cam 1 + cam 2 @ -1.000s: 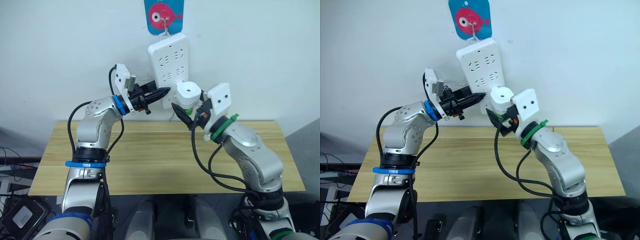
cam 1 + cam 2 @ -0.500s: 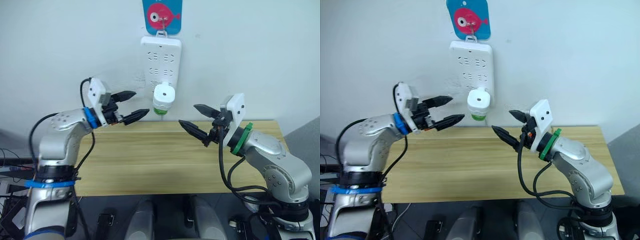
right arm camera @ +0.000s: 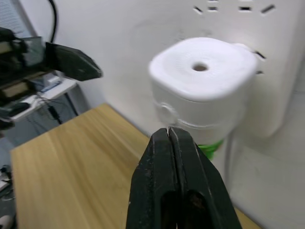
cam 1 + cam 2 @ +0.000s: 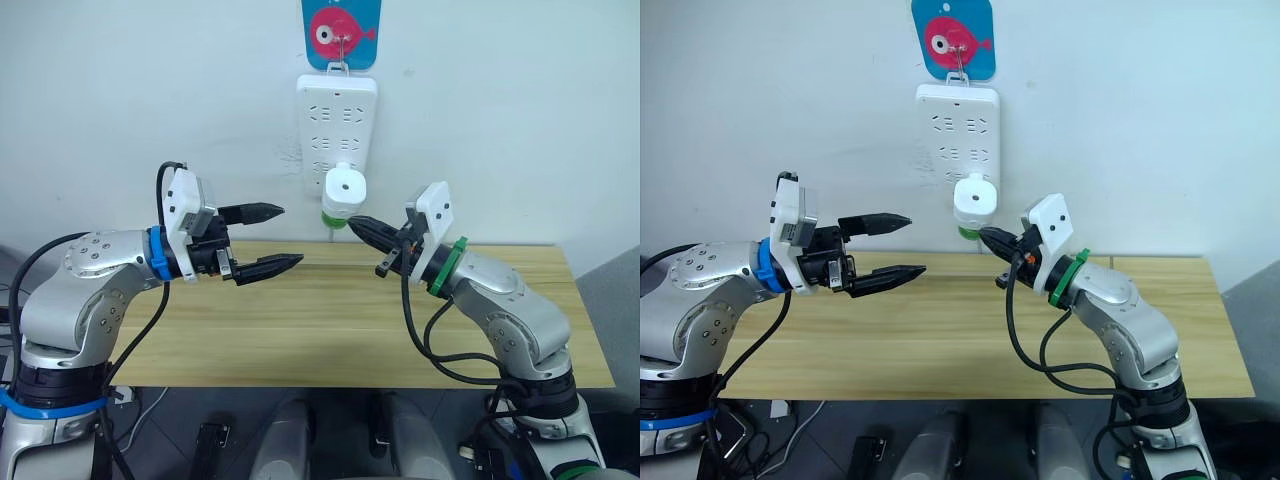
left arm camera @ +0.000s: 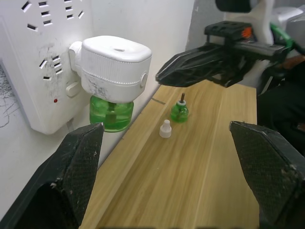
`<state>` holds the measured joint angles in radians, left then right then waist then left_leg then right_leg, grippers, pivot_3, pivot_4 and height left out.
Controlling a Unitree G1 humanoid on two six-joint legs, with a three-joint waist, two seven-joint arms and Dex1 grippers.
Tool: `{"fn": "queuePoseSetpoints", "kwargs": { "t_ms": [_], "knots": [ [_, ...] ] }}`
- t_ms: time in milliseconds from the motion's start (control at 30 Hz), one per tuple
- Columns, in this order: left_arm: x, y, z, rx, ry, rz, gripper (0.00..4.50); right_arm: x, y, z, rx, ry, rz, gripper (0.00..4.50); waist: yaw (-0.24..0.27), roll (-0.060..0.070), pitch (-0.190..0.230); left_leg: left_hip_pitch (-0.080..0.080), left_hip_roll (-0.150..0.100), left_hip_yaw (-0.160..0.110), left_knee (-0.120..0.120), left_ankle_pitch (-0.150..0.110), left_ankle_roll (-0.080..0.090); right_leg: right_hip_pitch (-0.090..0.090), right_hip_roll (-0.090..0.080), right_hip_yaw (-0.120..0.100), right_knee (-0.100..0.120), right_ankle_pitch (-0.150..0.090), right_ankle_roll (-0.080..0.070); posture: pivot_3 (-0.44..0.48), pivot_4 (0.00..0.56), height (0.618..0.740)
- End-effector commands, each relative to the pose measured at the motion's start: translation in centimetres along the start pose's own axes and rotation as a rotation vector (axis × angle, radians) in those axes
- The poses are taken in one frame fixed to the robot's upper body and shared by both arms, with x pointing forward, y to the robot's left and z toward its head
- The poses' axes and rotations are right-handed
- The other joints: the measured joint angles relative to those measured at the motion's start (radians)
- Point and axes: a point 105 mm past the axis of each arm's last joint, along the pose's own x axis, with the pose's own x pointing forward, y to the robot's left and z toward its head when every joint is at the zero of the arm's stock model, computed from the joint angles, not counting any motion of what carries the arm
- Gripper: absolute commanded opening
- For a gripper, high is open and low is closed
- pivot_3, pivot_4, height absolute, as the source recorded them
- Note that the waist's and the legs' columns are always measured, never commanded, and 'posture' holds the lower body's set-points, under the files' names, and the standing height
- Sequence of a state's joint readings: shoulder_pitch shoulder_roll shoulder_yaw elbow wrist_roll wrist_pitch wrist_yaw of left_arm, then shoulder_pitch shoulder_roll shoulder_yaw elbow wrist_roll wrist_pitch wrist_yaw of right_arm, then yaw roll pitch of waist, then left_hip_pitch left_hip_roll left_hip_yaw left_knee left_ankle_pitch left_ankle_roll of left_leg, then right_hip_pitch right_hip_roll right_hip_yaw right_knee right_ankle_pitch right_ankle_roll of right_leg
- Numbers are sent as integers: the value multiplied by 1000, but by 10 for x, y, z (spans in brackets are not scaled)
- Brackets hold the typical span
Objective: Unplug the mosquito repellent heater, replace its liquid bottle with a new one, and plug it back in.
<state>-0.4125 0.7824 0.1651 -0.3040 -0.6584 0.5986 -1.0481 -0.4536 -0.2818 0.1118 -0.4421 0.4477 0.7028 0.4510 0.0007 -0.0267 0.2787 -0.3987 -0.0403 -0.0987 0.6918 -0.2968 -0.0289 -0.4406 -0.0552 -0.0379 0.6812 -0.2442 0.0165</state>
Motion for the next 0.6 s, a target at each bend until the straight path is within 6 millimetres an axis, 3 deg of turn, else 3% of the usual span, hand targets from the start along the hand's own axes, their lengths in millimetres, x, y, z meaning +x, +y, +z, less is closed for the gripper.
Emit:
{"fn": "queuePoseSetpoints", "kwargs": {
  "t_ms": [33, 367, 600],
  "knots": [
    [-1, 0, 11, 37, -20, 0, 4500, 4, 7, 11, -36, -52, 3, 35, -1, 0, 0, 0, 0, 0, 0, 0, 0, 0, 0, 0, 0, 0, 0, 99, 227, 740],
    [0, 3, 11, 34, -18, -3, 4500, 4, 21, 9, -13, -48, 68, 35, -2, 0, 0, 0, 0, 0, 0, 0, 0, 0, 0, 0, 0, 0, 0, 92, 235, 740],
    [0, 2, 10, 30, -14, -11, 4500, 10, 13, 13, -20, -69, 22, 35, -2, 0, 0, 0, 0, 0, 0, 0, 0, 0, 0, 0, 0, 0, 0, 96, 235, 740]
  ]
}}
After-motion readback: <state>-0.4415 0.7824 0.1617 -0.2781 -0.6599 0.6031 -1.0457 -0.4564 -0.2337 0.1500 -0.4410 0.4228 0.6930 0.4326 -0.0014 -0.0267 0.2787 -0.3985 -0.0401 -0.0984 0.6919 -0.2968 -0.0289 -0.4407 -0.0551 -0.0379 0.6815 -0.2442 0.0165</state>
